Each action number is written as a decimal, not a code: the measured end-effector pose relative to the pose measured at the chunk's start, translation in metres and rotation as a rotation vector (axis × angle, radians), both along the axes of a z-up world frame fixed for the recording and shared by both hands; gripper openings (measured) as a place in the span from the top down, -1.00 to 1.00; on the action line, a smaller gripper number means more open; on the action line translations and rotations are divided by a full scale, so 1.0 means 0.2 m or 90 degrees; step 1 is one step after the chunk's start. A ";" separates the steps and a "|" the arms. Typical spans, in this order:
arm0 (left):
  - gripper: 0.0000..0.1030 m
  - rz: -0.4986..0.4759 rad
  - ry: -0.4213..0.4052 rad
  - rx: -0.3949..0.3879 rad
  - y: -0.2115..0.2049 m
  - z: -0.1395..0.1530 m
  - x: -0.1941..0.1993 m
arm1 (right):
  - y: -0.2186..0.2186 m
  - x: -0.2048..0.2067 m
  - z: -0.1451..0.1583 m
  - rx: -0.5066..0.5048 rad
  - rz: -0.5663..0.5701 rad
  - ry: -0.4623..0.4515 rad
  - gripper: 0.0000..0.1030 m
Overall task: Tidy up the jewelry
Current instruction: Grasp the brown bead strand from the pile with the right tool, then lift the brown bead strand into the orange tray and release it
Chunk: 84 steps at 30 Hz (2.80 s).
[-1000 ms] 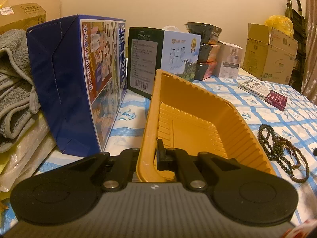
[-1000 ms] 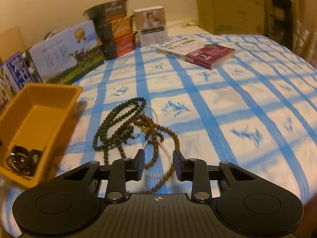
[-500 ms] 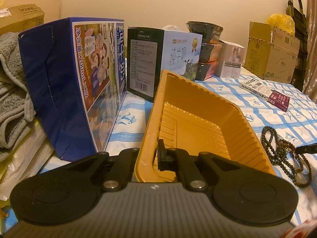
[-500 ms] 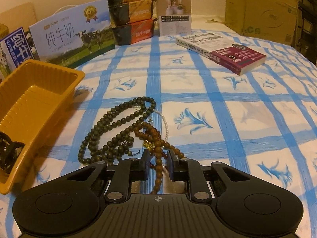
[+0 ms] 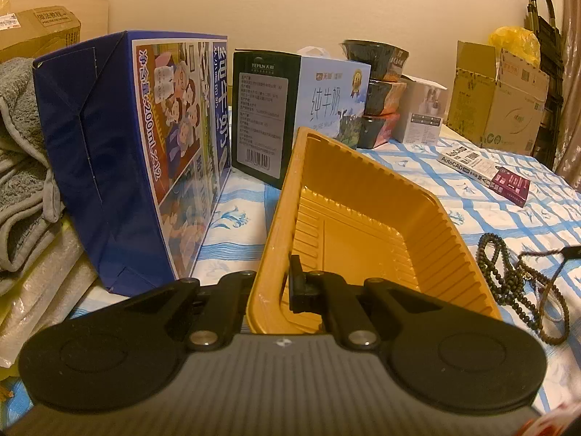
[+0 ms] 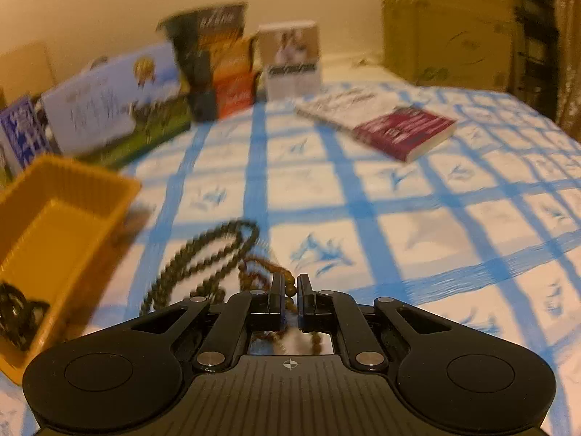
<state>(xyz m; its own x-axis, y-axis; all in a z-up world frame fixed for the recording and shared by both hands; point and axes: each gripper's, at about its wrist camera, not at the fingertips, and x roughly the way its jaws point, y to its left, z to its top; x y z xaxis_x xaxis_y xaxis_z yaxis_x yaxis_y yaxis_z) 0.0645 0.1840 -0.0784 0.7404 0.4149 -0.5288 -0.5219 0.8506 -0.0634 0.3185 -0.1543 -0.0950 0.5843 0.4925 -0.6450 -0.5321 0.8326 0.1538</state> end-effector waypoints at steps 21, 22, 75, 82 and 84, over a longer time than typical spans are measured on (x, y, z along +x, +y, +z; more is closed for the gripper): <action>0.90 -0.004 -0.009 -0.003 -0.01 0.01 -0.01 | -0.26 -0.30 0.64 0.108 -0.047 -0.103 0.88; 0.90 -0.004 -0.009 -0.003 -0.01 0.01 -0.01 | -0.26 -0.31 0.66 0.109 -0.046 -0.106 0.88; 0.90 -0.006 -0.019 -0.015 -0.01 0.02 -0.02 | 0.88 -0.54 0.33 0.147 0.239 0.095 0.88; 0.90 -0.005 -0.019 -0.016 -0.01 0.02 -0.02 | 0.93 -0.59 0.33 0.152 0.268 0.101 0.77; 0.90 -0.005 -0.018 -0.017 -0.01 0.02 -0.02 | 0.92 -0.60 0.32 0.140 0.264 0.101 0.16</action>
<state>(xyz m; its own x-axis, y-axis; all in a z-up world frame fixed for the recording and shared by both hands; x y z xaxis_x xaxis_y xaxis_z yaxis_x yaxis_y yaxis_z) 0.0601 0.1829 -0.0748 0.7585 0.3955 -0.5180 -0.5134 0.8522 -0.1011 0.1984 0.0292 -0.0315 0.2134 0.7973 -0.5647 -0.7678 0.4943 0.4077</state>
